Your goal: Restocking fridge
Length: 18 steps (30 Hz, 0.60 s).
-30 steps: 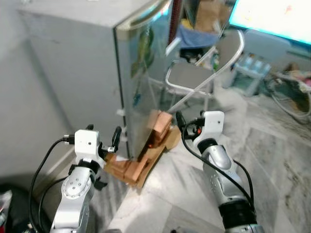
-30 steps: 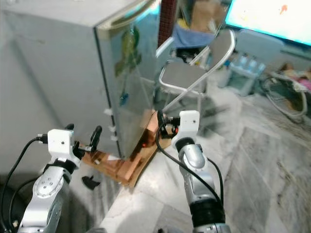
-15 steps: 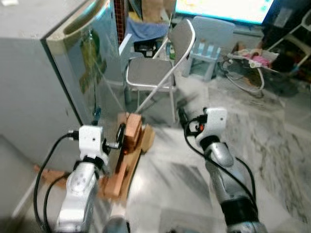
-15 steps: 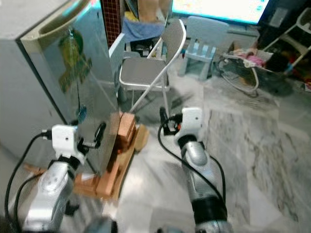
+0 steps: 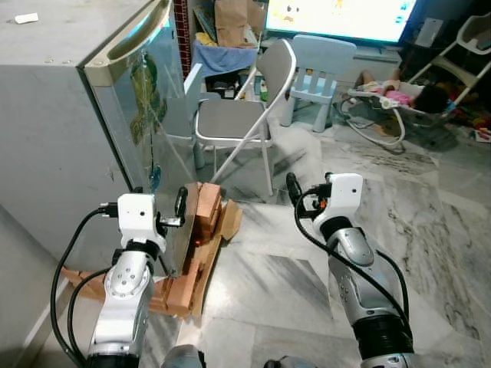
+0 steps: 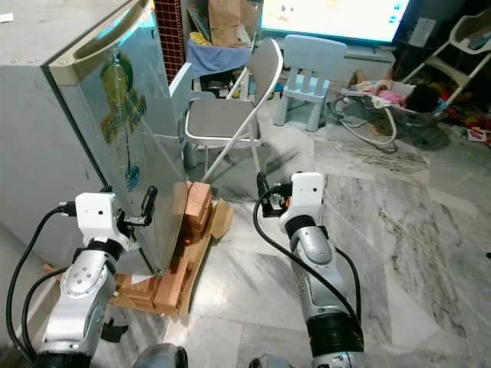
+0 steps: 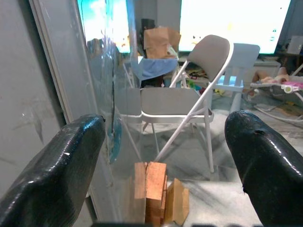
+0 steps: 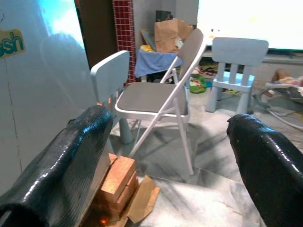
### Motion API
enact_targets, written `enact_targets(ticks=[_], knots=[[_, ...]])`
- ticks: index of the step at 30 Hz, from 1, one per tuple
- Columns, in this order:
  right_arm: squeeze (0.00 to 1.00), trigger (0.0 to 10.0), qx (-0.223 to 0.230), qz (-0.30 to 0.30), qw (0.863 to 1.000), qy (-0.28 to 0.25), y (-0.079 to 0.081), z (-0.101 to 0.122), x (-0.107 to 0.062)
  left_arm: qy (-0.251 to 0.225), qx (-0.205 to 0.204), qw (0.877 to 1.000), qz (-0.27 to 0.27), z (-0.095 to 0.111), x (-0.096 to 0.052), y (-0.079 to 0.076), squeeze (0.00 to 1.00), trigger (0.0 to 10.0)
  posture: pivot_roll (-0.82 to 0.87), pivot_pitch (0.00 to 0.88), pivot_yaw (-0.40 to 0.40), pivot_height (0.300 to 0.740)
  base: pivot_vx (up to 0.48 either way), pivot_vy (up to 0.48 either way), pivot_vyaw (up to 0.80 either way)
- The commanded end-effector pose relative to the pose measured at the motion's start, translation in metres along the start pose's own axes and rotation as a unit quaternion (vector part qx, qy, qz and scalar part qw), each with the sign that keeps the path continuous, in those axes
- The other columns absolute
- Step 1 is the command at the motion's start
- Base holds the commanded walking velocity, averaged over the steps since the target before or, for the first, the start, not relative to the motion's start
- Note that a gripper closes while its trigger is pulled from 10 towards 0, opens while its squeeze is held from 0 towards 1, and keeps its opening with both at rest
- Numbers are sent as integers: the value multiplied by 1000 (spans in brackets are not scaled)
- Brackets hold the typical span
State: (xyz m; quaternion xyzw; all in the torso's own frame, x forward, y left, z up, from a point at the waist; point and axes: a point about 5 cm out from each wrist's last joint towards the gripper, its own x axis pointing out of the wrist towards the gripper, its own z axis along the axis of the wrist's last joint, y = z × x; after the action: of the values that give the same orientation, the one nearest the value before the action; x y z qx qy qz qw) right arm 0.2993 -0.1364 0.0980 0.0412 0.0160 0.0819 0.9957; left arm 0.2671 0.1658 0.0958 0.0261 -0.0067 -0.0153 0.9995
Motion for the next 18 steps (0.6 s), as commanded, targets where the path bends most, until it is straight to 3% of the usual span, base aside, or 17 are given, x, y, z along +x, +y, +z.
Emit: enact_targets(ticks=[1,18], knots=[[0,10000,-3,-7,1000,-8,-4,4,-1,-3,3,1000,2,1,2,1,0,10000,103,0,-26,740,0,0,0],[0,10000,-4,-8,1000,-6,-4,3,-3,-9,11,1000,3,1,2,2,0,10000,105,0,-25,740,0,0,0]])
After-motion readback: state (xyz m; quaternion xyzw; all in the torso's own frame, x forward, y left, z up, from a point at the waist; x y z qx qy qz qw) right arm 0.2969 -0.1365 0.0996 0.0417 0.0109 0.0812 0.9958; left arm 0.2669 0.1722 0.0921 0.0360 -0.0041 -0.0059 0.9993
